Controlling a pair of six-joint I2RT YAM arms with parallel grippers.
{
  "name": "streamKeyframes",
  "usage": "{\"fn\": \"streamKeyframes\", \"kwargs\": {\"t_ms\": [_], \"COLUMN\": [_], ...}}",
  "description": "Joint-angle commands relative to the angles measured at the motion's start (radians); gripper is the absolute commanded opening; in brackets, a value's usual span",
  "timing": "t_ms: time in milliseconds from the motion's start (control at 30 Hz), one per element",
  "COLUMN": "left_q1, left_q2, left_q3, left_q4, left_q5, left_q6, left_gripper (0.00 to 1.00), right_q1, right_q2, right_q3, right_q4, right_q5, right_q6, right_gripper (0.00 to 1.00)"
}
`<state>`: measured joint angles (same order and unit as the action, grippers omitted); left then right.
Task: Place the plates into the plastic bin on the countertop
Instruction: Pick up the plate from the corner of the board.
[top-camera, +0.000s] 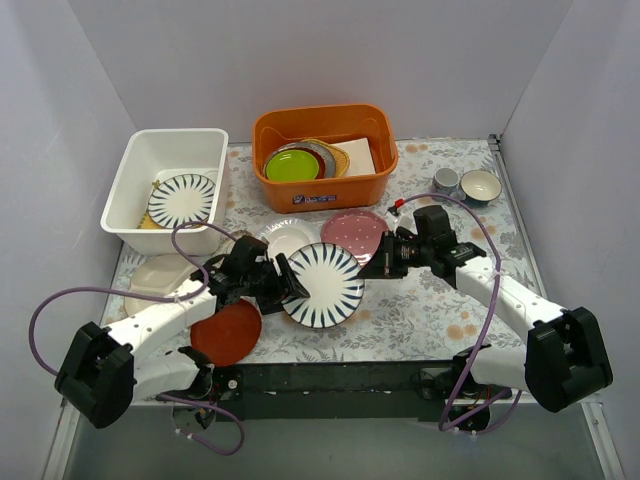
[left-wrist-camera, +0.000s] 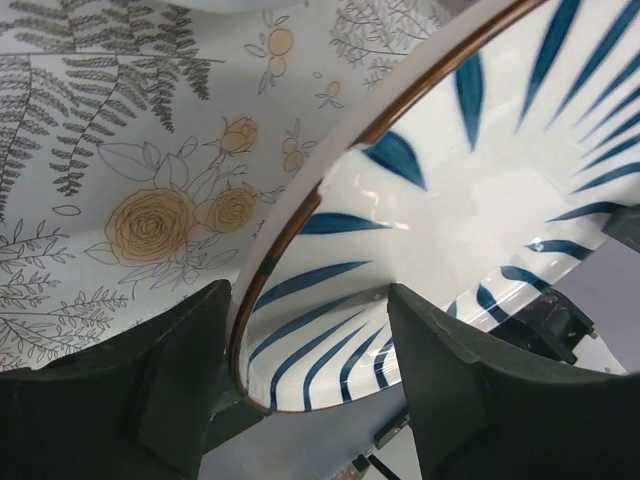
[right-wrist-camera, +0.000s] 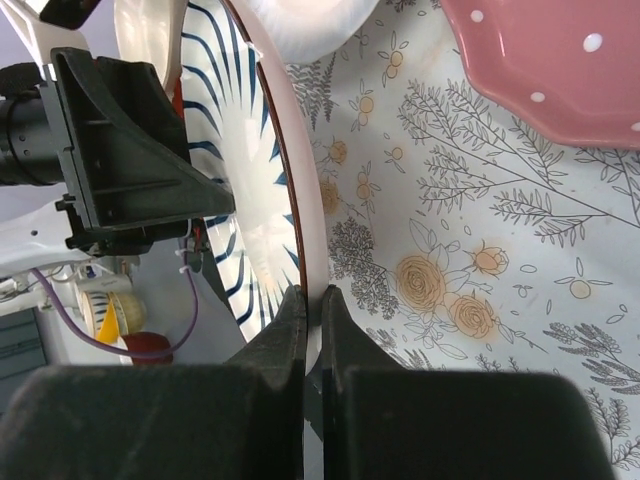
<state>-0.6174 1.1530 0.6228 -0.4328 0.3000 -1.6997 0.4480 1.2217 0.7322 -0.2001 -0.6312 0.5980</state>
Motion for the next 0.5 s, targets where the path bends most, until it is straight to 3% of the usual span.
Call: {"fn": "streamKeyframes", "kwargs": {"t_ms": [0, 300, 467], "left_q1": [-0.004, -0.004, -0.004], "left_q2": [-0.079, -0.133, -0.151], "left_q3": [-0.018, -0.031, -0.037], "left_q4": [0.055, 0.132, 0.154], "left_q5": [-0.012, 0.021, 0.037], "left_q6": [-0.015, -0.011, -0.008], "left_gripper": [0.60, 0.45, 0.27], "right_q1": [-0.002, 0.000, 0.000], "right_q2": [-0.042, -0.034, -0.027], "right_q3": [0.007, -0.019, -0.017], "right_q4": [0.156, 0.180, 0.156], "right_q5": [-0.160, -0.183, -0.163], "right_q6": [0.063, 0.079, 0.068], "right_gripper": [0.01, 0.01, 0.01]}}
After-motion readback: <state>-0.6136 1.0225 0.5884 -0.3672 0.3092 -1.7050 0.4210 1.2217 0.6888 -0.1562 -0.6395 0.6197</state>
